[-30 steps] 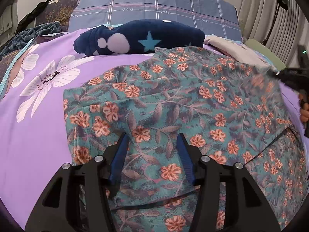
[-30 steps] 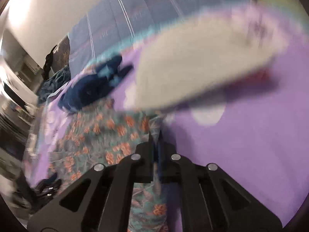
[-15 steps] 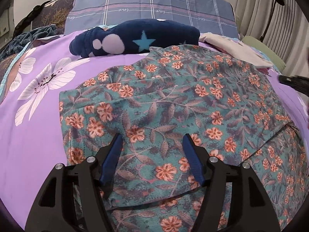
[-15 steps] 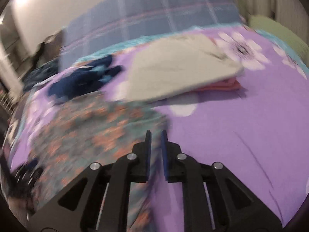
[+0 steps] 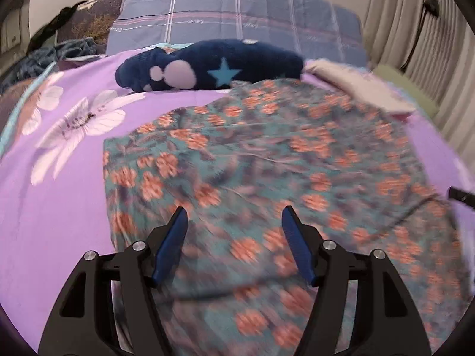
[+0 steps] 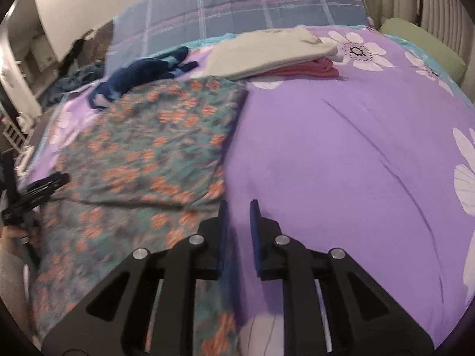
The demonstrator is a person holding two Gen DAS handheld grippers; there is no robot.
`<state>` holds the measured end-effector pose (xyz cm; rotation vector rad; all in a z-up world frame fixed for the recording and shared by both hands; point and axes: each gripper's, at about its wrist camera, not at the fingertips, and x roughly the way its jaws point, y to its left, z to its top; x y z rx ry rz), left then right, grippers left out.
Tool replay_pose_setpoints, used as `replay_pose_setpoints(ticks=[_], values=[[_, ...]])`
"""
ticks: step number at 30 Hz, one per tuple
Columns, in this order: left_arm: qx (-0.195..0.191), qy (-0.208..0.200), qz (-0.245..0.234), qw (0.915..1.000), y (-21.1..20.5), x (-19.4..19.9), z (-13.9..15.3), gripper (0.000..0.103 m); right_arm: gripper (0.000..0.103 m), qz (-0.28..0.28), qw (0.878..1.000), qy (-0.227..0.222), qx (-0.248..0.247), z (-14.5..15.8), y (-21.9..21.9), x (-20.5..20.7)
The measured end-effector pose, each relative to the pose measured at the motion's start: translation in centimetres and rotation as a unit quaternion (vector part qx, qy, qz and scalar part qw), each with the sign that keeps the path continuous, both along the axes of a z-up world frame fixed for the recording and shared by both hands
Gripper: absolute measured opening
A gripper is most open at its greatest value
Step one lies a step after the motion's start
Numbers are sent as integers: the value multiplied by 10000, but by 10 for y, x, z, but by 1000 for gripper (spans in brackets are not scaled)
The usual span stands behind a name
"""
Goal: Fold small clothes
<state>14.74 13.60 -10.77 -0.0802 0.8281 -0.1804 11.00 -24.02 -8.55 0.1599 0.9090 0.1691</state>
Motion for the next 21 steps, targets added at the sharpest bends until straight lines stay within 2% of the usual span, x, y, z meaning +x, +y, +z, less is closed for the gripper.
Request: replay_pose_setpoints(ticks=[3, 9, 11, 13, 18, 21], values=[[-95, 37, -109, 9999, 0, -27, 5, 67, 18, 111, 9999, -31, 42, 5, -3, -19], [99, 84, -281, 9995, 8, -86, 9, 67, 19, 290, 9992, 64, 276, 4, -2, -67], [197, 150, -360, 9990, 9, -104, 8, 67, 22, 450, 9983, 97, 363, 4, -1, -82], [410, 159, -450, 9980, 5, -121, 7, 67, 23, 597, 9973, 131, 412, 4, -1, -94], [547, 71, -637, 9964, -7, -145, 12, 67, 26, 947, 9941, 150, 511, 8, -4, -131], [640, 25, -683, 9956, -15, -149, 15, 68, 35, 1151, 9914, 149, 601, 9, -12, -152]])
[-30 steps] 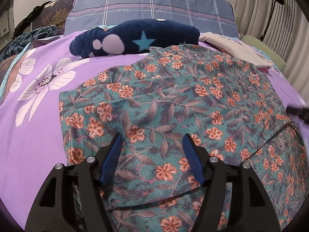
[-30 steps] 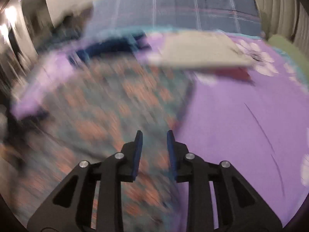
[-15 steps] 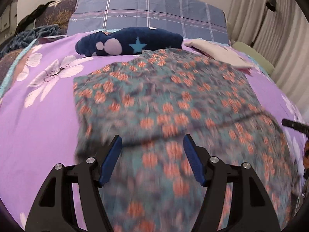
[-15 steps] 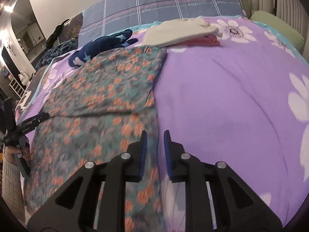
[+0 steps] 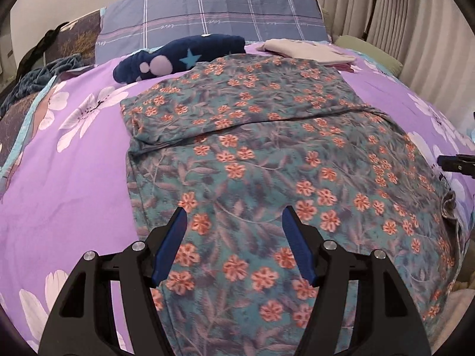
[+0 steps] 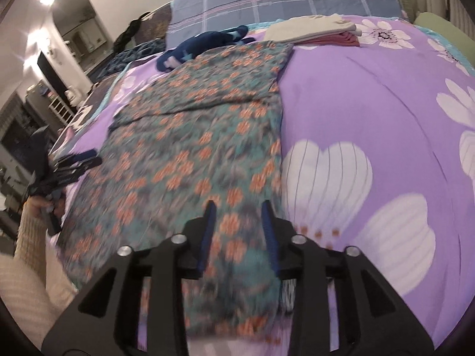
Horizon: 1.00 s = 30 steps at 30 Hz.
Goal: Fold small clothes
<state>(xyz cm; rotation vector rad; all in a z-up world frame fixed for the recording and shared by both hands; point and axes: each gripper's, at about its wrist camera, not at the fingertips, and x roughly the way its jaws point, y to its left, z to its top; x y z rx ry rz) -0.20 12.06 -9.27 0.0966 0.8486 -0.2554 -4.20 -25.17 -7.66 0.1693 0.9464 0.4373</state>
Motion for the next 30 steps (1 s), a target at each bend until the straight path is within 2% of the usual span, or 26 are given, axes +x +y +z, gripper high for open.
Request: replay_pose_setpoints(ticks=[3, 5, 7, 9, 12, 13, 14, 15, 16, 18, 19, 20, 23, 26, 30], values=[[-13, -25, -4, 10000, -5, -5, 2, 68, 39, 235, 9997, -57, 22, 5, -7, -20], [-9, -54, 20, 10000, -8, -8, 4, 69, 47, 484, 9988, -89, 32, 8, -9, -32], [1, -72, 57, 10000, -9, -11, 5, 69, 51, 761, 9971, -78, -1, 8, -7, -40], [25, -96, 141, 9999, -8, -14, 7, 73, 51, 995, 9950, 1, -56, 3, -4, -44], [71, -108, 261, 9996, -4, -19, 9, 73, 50, 1181, 9926, 183, -207, -11, 1, -41], [94, -118, 304, 9994, -2, -21, 11, 73, 44, 1205, 9922, 231, -234, -15, 2, -39], [112, -129, 368, 9992, 2, -24, 13, 73, 29, 1263, 9913, 294, -245, -20, 4, -36], [132, -147, 444, 9988, 5, -26, 15, 73, 21, 1340, 9902, 341, -215, -24, 5, -33], [137, -159, 522, 9984, 10, -28, 18, 73, 6, 1396, 9894, 347, -173, -26, 5, -31], [115, -191, 654, 9976, 18, -31, 23, 73, 5, 1488, 9886, 176, 133, -20, 0, -27], [102, -205, 709, 9972, 22, -32, 26, 73, 5, 1432, 9891, 86, 320, -16, -6, -24], [80, -232, 796, 9965, 28, -34, 29, 73, 5, 1167, 9905, -51, 719, -6, -23, -16], [35, -343, 1062, 9938, 46, -39, 42, 73, 5, 309, 9913, -228, 1260, 3, -64, 8], [-77, -484, 1211, 9914, 60, -47, 54, 74, 5, -308, 9939, -65, 1053, -9, -78, 29], [-455, -629, 981, 9922, 70, -68, 67, 80, 5, -314, 9943, 147, 1007, -24, -69, 41]])
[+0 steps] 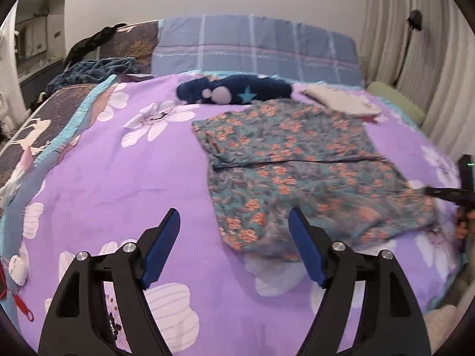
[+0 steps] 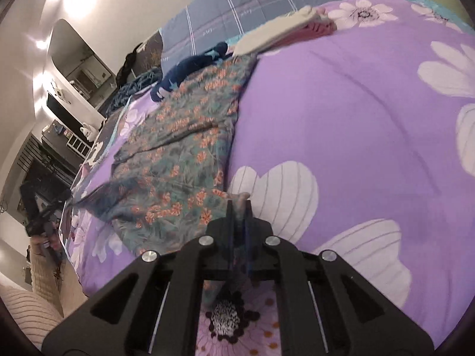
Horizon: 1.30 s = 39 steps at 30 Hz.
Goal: Fold small clothes
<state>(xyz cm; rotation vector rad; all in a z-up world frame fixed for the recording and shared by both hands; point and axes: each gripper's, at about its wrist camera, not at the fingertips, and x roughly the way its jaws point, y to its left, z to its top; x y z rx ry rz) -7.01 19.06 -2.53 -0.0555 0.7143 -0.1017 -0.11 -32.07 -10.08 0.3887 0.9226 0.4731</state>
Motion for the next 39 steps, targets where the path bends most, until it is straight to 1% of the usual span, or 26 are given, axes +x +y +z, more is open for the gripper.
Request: replay_pose_setpoints(ticks=[1, 3, 7, 9, 11, 13, 14, 15, 16, 18, 19, 22, 23, 24, 25, 26, 27, 28, 29, 30, 31, 34, 36, 39], values=[[-73, -29, -120, 9999, 0, -5, 1, 81, 5, 13, 10000, 11, -9, -2, 1, 1], [-97, -3, -354, 9993, -5, -10, -1, 81, 5, 36, 10000, 39, 40, -4, 3, 3], [308, 212, -825, 9959, -28, -5, -15, 81, 6, -15, 9999, 95, 103, -4, 2, 0], [485, 296, -1181, 9914, -45, 3, -23, 81, 6, -45, 9999, 132, 102, -4, 3, 1], [653, 343, -1608, 9842, -64, 7, -27, 81, 6, -72, 9999, 139, 66, -3, 5, 3], [1100, 357, -2123, 9703, -88, 5, -31, 81, 6, -108, 9998, 149, 44, -2, 5, 2], [1611, 348, -2468, 9549, -105, 1, -37, 81, 6, -139, 9998, 152, 27, -2, 4, 1], [1908, 348, -2619, 9454, -113, -2, -42, 81, 6, -171, 9997, 159, 17, -2, 3, 0], [2324, 390, -2811, 9303, -124, -5, -49, 81, 6, -196, 9997, 167, 20, -2, 1, 0], [2625, 509, -2982, 9163, -130, -9, -56, 81, 6, -261, 9995, 189, 32, -2, -1, -1], [2691, 566, -3052, 9117, -130, -13, -59, 81, 6, -277, 9994, 197, 31, -3, -1, -2], [2686, 632, -3119, 9092, -123, -24, -59, 81, 6, -300, 9993, 236, -11, -5, 0, -2], [2748, 621, -3133, 9069, -121, -32, -60, 80, 6, -301, 9992, 251, -26, -5, 0, -2], [2805, 599, -3144, 9049, -119, -36, -61, 77, 6, -302, 9992, 263, -28, -5, 0, -1], [2909, 542, -3180, 9007, -119, -42, -62, 73, 6, -306, 9992, 275, -22, -5, 0, -1], [2972, 490, -3214, 8978, -121, -46, -63, 65, 7, -306, 9991, 286, -9, -5, 0, 0], [3034, 433, -3239, 8951, -123, -49, -64, 52, 7, -304, 9991, 290, 1, -5, 1, 1], [3085, 403, -3277, 8921, -124, -47, -66, 44, 7, -300, 9991, 289, 3, -5, 1, 2], [3150, 400, -3362, 8866, -128, -46, -70, 28, 8, -302, 9991, 287, 3, -5, 2, 2], [3241, 395, -3427, 8809, -132, -45, -74, 25, 8, -307, 9991, 291, 7, -4, 3, 3], [3412, 363, -3511, 8712, -138, -43, -81, 25, 9, -313, 9991, 298, 13, -4, 4, 3], [3714, 328, -3728, 8497, -148, -40, -94, 24, 9, -338, 9989, 310, 14, -4, 3, 2], [3752, 328, -3816, 8441, -149, -39, -91, 24, 9, -367, 9989, 301, -4, -3, 1, 0], [3712, 407, -3869, 8431, -142, -41, -85, 25, 9, -414, 9987, 298, 16, -2, -2, -1]])
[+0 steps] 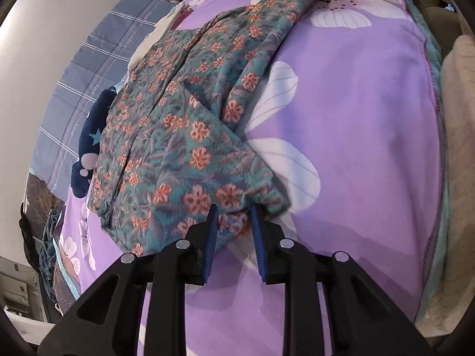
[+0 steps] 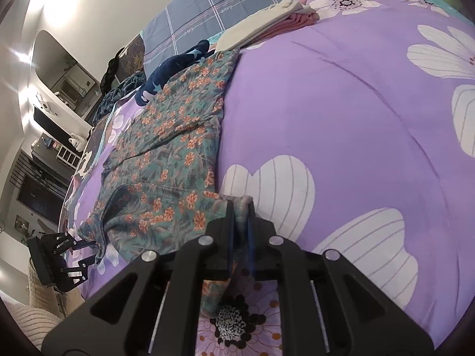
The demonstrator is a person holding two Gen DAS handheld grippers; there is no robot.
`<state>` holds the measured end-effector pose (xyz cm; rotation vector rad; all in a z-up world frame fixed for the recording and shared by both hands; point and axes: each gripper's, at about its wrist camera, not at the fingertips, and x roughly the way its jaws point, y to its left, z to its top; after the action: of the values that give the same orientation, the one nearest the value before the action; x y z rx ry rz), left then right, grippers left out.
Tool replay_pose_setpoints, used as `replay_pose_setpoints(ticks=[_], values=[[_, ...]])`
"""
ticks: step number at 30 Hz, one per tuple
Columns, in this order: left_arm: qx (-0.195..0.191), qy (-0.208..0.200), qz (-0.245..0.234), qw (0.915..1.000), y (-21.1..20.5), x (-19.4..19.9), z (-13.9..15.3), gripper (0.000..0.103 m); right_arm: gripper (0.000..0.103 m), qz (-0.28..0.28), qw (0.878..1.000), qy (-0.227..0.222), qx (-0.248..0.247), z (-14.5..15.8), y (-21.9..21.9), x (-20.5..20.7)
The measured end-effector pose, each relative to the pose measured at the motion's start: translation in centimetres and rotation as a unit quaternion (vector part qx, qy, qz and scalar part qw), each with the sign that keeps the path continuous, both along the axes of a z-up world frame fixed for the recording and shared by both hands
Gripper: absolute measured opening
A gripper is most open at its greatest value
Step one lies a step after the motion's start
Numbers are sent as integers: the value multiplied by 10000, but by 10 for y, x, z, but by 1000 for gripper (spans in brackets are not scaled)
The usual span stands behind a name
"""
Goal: Fold small clothes
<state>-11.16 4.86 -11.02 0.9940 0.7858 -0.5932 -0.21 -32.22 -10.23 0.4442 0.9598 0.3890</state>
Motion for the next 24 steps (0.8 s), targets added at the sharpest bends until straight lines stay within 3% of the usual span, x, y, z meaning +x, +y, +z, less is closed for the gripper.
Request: replay_pose_setpoints(ticks=[4, 11, 14, 15, 17, 20, 21, 24], values=[[187, 87, -26, 9998, 8, -10, -2, 26, 9, 8, 10000, 7, -27, -1, 2, 0], [333, -241, -333, 9986, -10, -4, -12, 30, 9, 52, 10000, 23, -17, -2, 6, 3], [219, -166, -456, 9986, -16, 0, -10, 24, 9, 35, 10000, 12, -24, -1, 5, 2], [57, 19, -443, 9990, -15, 3, -6, 13, 9, 19, 10000, 13, -20, -1, 4, 2], [-318, 275, -302, 9987, -12, 10, 1, 3, 9, -10, 10000, 8, -1, -1, 3, 2], [-1162, 190, 134, 9930, 1, 23, 24, 3, 9, -30, 10000, 18, 11, -1, 3, 3], [-1518, 110, 304, 9879, 7, 27, 35, 3, 9, -35, 10000, 19, 9, -1, 3, 3], [-2703, -284, 1112, 9559, 41, 54, 76, 3, 9, -56, 9999, -85, -5, 5, 2, 7]])
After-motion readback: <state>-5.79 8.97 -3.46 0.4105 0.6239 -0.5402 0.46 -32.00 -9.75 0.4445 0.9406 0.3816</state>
